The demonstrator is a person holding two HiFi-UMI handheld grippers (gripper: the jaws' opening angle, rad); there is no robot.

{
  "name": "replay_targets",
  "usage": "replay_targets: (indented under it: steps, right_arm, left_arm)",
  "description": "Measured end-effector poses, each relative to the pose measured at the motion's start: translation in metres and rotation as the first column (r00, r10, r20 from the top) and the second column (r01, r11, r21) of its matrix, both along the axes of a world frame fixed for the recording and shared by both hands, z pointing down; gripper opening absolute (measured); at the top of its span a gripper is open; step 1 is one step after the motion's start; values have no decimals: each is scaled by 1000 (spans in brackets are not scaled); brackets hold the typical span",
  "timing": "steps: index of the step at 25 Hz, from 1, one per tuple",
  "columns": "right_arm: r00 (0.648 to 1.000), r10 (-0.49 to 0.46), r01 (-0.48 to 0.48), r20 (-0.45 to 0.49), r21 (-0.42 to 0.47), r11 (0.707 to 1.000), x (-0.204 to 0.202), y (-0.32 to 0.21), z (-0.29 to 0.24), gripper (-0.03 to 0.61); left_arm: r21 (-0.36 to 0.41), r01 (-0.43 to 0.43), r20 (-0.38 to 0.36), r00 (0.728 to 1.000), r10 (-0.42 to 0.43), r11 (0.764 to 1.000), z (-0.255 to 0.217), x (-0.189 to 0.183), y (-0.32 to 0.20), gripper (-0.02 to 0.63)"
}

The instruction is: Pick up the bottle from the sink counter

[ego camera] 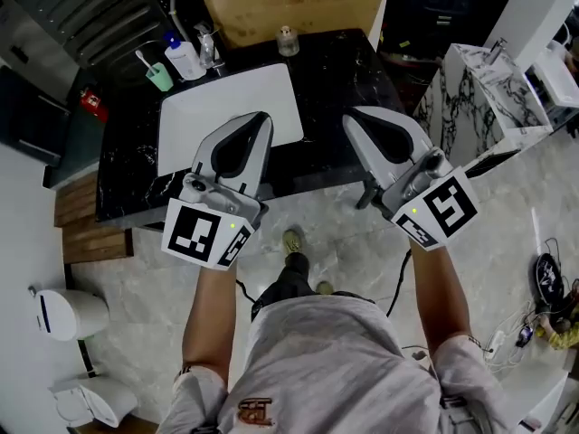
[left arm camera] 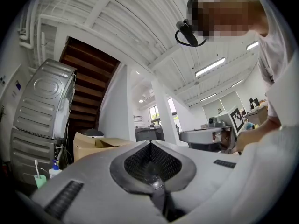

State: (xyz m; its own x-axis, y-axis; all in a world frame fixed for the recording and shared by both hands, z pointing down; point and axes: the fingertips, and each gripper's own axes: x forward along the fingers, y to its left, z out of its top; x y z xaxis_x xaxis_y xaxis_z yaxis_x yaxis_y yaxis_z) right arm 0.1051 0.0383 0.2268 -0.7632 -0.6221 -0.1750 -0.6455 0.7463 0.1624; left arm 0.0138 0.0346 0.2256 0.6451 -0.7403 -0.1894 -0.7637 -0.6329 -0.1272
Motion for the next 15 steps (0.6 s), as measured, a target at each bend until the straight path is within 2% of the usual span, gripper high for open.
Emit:
replay_targets:
  steps: [15]
  right_arm:
    - [995,86,-88,-56,-24,996,-48,-154,-1,2]
  left_arm:
    - [-5,-61,5,998,61,998,-2,-41,-154,0]
